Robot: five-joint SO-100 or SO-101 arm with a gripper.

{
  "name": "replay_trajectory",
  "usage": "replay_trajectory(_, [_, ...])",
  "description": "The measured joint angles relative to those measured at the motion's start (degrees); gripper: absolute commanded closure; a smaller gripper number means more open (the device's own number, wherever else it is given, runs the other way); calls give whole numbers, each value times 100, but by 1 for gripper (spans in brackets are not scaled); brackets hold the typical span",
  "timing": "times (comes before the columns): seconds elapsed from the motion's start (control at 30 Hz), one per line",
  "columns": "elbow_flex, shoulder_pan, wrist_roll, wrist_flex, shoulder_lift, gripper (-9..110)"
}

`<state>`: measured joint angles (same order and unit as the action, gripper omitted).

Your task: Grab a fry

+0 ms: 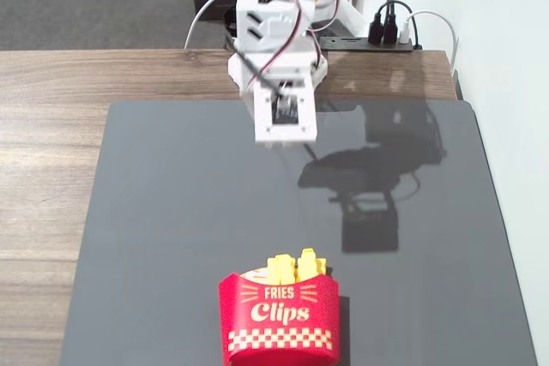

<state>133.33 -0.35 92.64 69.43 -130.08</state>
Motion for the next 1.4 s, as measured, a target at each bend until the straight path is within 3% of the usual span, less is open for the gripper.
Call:
replay_trajectory(0.27, [-1266,-26,0,-352,1846,79])
replay_trajectory(0.7, [-2953,-255,-308,-650,3727,79])
replay_trajectory(1.4, [-4289,-431,-431,-765,5063,80])
